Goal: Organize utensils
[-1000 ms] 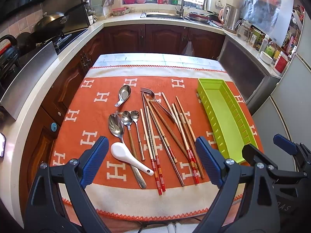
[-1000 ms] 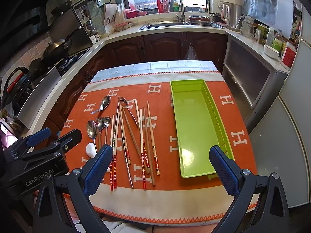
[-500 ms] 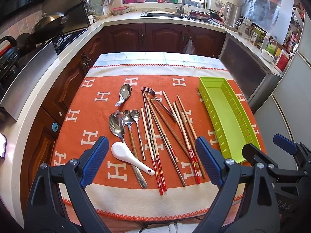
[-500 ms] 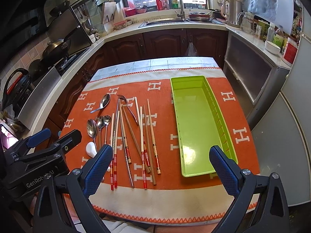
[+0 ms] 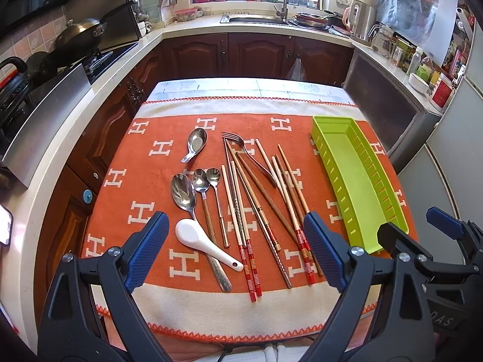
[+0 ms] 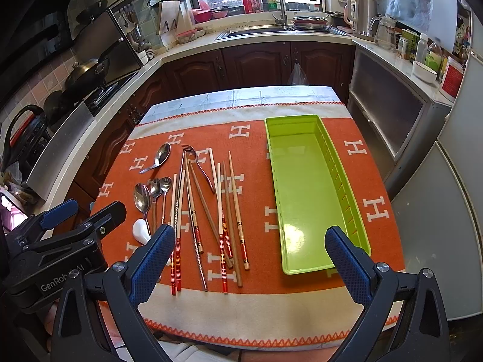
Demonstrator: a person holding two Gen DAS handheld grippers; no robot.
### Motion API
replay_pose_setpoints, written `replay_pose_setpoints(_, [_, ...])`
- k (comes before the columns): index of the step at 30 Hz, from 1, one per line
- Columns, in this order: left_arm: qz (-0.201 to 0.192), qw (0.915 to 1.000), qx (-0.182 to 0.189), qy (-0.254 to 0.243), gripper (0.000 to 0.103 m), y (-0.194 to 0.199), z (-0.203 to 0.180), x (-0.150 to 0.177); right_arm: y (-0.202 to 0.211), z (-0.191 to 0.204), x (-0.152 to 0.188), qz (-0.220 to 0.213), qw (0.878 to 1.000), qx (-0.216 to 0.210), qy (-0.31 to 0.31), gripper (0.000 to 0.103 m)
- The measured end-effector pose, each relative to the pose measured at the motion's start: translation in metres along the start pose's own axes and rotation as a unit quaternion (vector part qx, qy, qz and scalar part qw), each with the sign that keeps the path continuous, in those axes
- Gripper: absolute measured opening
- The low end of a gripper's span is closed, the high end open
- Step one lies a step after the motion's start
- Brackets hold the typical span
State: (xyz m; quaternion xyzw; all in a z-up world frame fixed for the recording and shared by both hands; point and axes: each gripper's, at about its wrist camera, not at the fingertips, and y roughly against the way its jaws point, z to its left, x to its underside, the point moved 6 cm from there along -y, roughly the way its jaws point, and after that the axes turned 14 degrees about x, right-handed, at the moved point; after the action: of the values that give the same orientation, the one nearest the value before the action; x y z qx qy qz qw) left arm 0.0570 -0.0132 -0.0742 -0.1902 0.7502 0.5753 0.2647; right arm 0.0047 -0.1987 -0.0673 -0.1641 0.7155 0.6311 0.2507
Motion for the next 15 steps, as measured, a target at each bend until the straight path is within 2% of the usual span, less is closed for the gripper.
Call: replay_pose_setpoints(15, [-0.001,1.0000,-0.004,-0.003,0.089,-0.0022,0.0020,0.0008,-0.0025,0.0017,0.0005,0.000,1.000,0.002,0.004,0.101])
